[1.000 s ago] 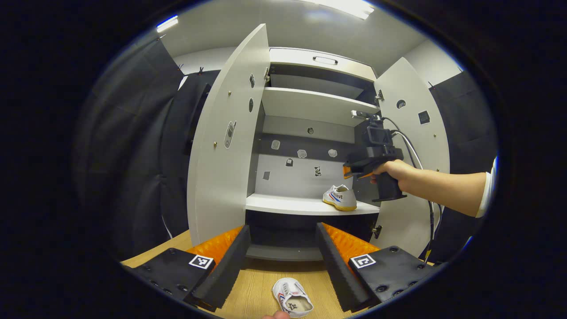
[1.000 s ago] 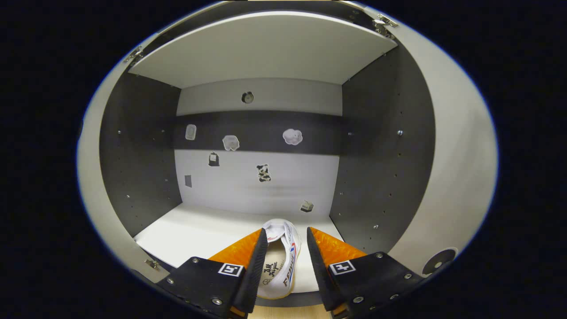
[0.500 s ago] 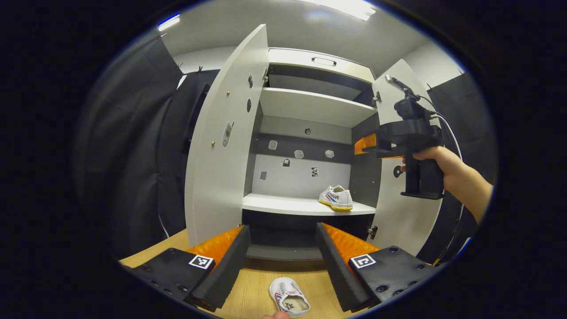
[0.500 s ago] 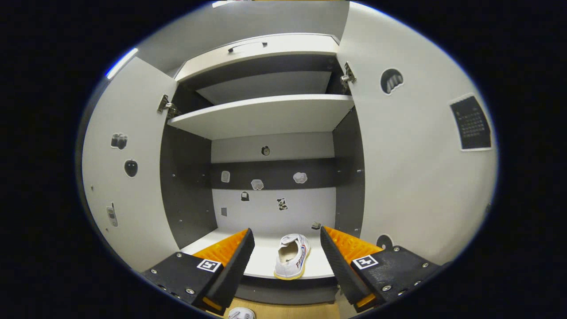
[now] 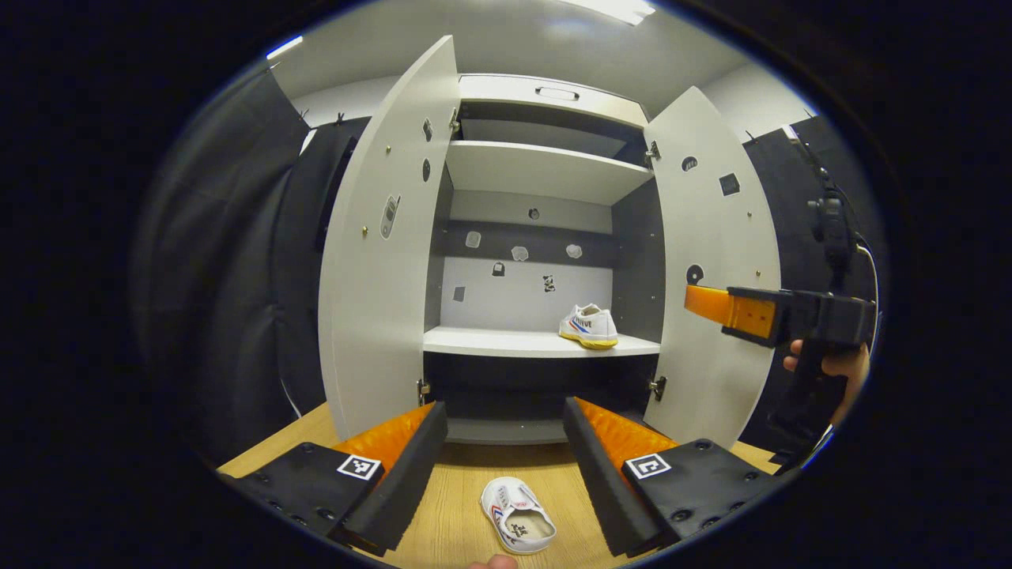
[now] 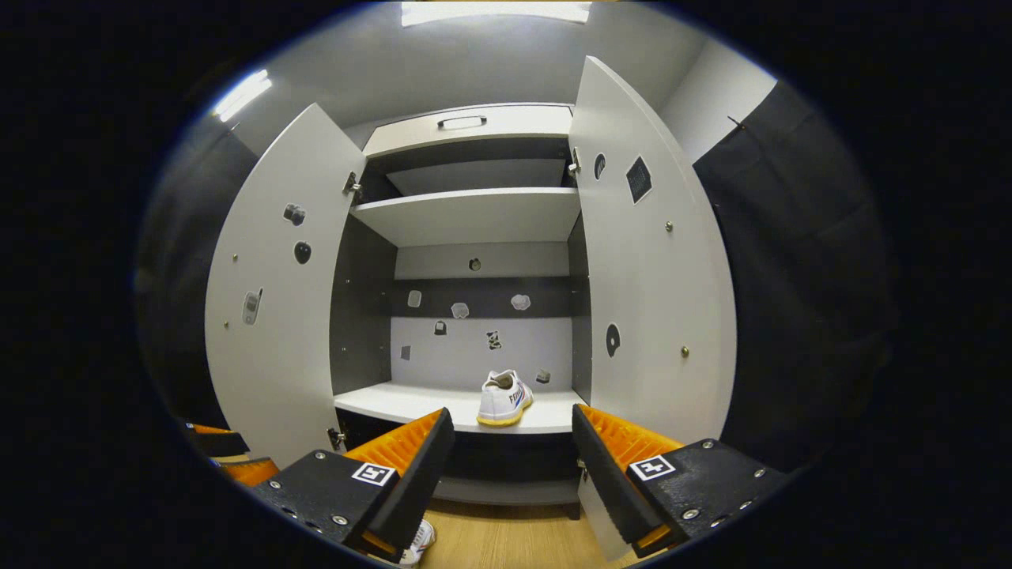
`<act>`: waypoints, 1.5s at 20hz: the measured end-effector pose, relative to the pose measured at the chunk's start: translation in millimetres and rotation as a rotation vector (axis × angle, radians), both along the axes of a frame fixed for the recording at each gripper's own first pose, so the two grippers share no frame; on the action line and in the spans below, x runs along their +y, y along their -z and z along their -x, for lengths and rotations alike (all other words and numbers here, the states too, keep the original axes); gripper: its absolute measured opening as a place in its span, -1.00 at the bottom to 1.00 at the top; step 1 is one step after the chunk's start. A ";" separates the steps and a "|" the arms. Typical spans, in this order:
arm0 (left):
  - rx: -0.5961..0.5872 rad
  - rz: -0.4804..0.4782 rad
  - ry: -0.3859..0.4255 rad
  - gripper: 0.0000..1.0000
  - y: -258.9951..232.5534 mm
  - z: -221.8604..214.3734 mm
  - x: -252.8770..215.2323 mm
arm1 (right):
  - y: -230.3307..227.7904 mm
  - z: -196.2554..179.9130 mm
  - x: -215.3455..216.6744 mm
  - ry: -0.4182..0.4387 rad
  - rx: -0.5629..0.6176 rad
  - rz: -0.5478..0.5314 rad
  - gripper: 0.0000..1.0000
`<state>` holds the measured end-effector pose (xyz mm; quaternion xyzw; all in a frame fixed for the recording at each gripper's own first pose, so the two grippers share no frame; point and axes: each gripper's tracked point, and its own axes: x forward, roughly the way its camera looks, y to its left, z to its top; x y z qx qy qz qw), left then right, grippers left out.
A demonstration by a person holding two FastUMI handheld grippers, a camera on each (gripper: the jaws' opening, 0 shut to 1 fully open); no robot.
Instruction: Grab one shoe with the right hand and put it into the shoe cabinet, grab the other shoe with the left hand and put it into the shoe cabinet; then close the right door with the right hand and the left door with the left hand.
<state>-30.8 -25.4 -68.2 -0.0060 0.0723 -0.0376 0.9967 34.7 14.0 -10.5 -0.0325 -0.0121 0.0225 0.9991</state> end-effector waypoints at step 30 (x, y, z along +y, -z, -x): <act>0.698 0.027 -0.065 0.99 325.2 -42.7 29.3 | 48.4 53.2 -29.7 0.025 0.106 0.002 0.85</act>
